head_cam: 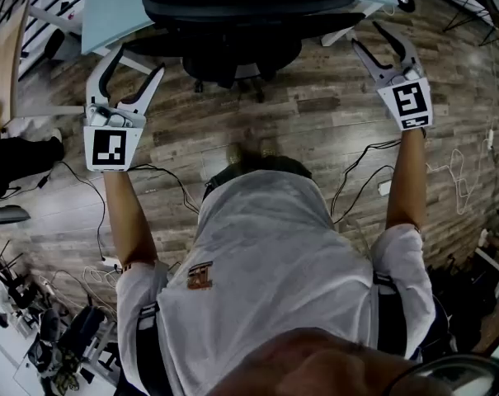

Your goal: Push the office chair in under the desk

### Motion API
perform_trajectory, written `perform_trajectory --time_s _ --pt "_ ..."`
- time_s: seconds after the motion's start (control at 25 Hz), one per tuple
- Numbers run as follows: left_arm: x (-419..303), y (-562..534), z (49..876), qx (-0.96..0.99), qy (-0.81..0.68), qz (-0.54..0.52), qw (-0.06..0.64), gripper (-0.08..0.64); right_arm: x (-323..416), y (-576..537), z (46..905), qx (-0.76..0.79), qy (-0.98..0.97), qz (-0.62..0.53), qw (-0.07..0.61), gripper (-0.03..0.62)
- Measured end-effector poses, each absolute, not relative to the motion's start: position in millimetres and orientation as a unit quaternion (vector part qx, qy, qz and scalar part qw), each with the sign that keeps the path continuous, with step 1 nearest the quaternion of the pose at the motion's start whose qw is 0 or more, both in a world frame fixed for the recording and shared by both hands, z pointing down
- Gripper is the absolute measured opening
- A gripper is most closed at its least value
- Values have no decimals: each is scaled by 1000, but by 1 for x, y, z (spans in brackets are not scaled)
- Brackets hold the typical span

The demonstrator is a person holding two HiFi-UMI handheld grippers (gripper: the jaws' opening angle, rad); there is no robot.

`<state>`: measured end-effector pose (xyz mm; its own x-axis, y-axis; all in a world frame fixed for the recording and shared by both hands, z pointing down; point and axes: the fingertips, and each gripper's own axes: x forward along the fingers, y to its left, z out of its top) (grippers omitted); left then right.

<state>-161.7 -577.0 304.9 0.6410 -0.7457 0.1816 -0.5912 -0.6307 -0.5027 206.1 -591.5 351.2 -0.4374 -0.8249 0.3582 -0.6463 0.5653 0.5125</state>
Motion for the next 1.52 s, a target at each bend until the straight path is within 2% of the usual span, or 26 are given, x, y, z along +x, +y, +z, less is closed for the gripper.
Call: perform_trajectory --time_s 0.12,0.24,0.56,0.92,1.52 --pt "-143 -559 276 -903 376 -113 172 320 186 -572 320 446 -862 -138 197 236" --pt "-124 -543 252 -917 358 -52 167 274 161 -551 294 437 -880 -129 134 227" --pt "-77 -502 194 -934 301 90 169 138 86 -509 214 378 -915 -137 -43 118" --pt "-43 -490 191 -943 271 115 156 34 35 -494 199 331 -930 -137 -86 55" --pt "-15 -490 198 -950 258 97 143 18 14 -490 214 298 -944 -115 -86 34"
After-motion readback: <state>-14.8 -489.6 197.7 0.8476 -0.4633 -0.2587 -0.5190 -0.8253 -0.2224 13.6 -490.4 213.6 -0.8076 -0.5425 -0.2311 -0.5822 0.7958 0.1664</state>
